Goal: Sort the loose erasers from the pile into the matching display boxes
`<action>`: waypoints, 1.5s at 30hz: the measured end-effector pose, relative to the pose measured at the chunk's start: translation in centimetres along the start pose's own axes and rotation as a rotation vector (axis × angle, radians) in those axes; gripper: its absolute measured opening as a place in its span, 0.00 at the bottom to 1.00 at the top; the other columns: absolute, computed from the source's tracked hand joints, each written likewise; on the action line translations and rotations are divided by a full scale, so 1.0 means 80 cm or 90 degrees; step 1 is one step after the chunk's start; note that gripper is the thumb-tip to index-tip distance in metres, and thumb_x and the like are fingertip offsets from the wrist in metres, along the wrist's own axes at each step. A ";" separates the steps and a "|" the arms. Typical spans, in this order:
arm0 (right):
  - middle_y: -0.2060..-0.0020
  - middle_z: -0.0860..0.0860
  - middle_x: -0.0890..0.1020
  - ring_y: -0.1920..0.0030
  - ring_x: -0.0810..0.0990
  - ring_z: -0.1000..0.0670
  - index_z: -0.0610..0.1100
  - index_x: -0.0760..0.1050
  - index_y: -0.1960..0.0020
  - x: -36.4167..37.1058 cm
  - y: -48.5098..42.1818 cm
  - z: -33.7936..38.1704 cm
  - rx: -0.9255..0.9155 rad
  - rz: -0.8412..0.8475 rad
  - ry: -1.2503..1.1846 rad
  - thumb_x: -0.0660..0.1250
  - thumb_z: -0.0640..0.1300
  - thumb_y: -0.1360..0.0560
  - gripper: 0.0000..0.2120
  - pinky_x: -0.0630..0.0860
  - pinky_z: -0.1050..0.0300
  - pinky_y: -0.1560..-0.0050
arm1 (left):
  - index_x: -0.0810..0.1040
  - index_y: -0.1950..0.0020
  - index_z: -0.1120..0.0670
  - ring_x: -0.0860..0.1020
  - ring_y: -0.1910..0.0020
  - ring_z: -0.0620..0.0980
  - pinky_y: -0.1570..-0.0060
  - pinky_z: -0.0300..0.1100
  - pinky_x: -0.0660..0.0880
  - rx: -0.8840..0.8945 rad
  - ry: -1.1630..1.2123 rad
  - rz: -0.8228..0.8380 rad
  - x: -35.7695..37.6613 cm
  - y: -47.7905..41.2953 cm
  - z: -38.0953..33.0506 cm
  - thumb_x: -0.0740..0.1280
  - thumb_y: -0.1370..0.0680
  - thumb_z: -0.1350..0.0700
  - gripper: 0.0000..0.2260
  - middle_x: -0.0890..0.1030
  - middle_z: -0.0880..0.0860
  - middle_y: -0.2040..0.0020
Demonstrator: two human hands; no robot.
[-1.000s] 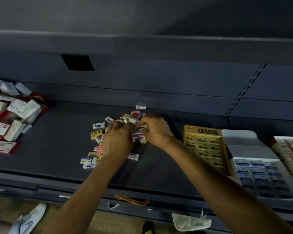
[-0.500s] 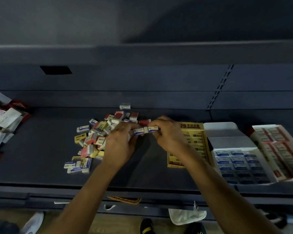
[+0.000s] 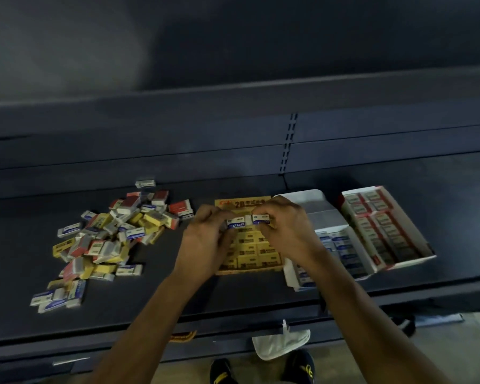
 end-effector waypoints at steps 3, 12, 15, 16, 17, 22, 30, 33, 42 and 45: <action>0.48 0.48 0.78 0.51 0.79 0.49 0.44 0.79 0.44 -0.013 0.009 -0.025 0.025 0.008 -0.002 0.69 0.41 0.27 0.12 0.76 0.58 0.50 | 0.80 0.47 0.56 0.76 0.59 0.45 0.57 0.34 0.72 -0.019 0.004 0.021 0.020 -0.005 -0.019 0.73 0.29 0.62 0.12 0.75 0.52 0.51; 0.46 0.50 0.81 0.47 0.79 0.50 0.44 0.81 0.47 -0.055 0.047 -0.069 0.031 0.008 0.039 0.67 0.40 0.26 0.09 0.76 0.55 0.47 | 0.82 0.48 0.53 0.78 0.55 0.51 0.54 0.43 0.76 0.013 0.025 0.054 0.063 -0.019 -0.071 0.73 0.31 0.61 0.12 0.79 0.51 0.53; 0.52 0.50 0.82 0.53 0.81 0.50 0.44 0.81 0.52 -0.061 0.056 -0.089 0.024 -0.006 0.042 0.67 0.38 0.27 0.06 0.76 0.60 0.53 | 0.82 0.49 0.54 0.78 0.58 0.51 0.56 0.42 0.77 0.025 0.051 0.074 0.079 -0.022 -0.089 0.73 0.31 0.60 0.11 0.79 0.52 0.54; 0.55 0.50 0.83 0.56 0.81 0.51 0.43 0.81 0.54 -0.063 0.059 -0.096 0.028 -0.005 0.046 0.66 0.38 0.27 0.05 0.76 0.62 0.57 | 0.82 0.49 0.53 0.78 0.59 0.50 0.56 0.41 0.77 0.028 0.055 0.082 0.084 -0.022 -0.095 0.73 0.31 0.60 0.12 0.79 0.51 0.55; 0.57 0.51 0.83 0.59 0.81 0.53 0.44 0.81 0.56 -0.064 0.061 -0.103 0.036 0.000 0.061 0.66 0.39 0.27 0.05 0.74 0.67 0.61 | 0.82 0.50 0.53 0.79 0.59 0.50 0.56 0.40 0.77 0.028 0.057 0.088 0.090 -0.022 -0.100 0.74 0.32 0.60 0.12 0.79 0.51 0.55; 0.59 0.53 0.82 0.64 0.78 0.58 0.47 0.78 0.57 -0.073 0.074 -0.135 0.063 0.017 0.107 0.64 0.44 0.24 0.05 0.64 0.73 0.70 | 0.82 0.48 0.51 0.79 0.57 0.49 0.55 0.40 0.76 0.027 0.048 0.119 0.109 -0.024 -0.122 0.74 0.31 0.57 0.11 0.79 0.50 0.53; 0.54 0.52 0.81 0.58 0.81 0.52 0.46 0.80 0.54 -0.079 0.081 -0.156 0.082 -0.009 0.137 0.64 0.40 0.26 0.07 0.68 0.66 0.62 | 0.79 0.41 0.48 0.76 0.45 0.47 0.46 0.36 0.69 0.021 -0.027 0.174 0.129 -0.023 -0.145 0.68 0.25 0.52 0.13 0.77 0.48 0.42; 0.56 0.50 0.81 0.59 0.80 0.51 0.45 0.80 0.56 -0.074 0.079 -0.158 0.054 -0.010 0.142 0.64 0.40 0.26 0.06 0.73 0.63 0.63 | 0.77 0.39 0.49 0.75 0.44 0.48 0.45 0.38 0.70 0.025 -0.051 0.178 0.133 -0.021 -0.148 0.67 0.24 0.52 0.13 0.77 0.49 0.41; 0.54 0.47 0.78 0.58 0.79 0.48 0.41 0.79 0.56 -0.074 0.078 -0.160 0.042 -0.055 0.135 0.71 0.37 0.31 0.04 0.77 0.58 0.61 | 0.77 0.38 0.49 0.75 0.43 0.48 0.45 0.37 0.70 0.008 -0.080 0.192 0.140 -0.021 -0.150 0.66 0.23 0.51 0.13 0.75 0.49 0.38; 0.54 0.46 0.78 0.58 0.79 0.47 0.40 0.78 0.58 -0.074 0.076 -0.158 0.033 -0.068 0.134 0.70 0.35 0.31 0.03 0.77 0.57 0.62 | 0.76 0.38 0.49 0.75 0.43 0.48 0.45 0.37 0.70 0.007 -0.081 0.192 0.141 -0.022 -0.150 0.65 0.23 0.51 0.13 0.74 0.49 0.38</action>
Point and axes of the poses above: each hand's wrist, its own y-axis away from the middle knuckle, its own x-axis out of the palm, z = x × y, the point moved 7 cm from there along -y, towards the middle knuckle
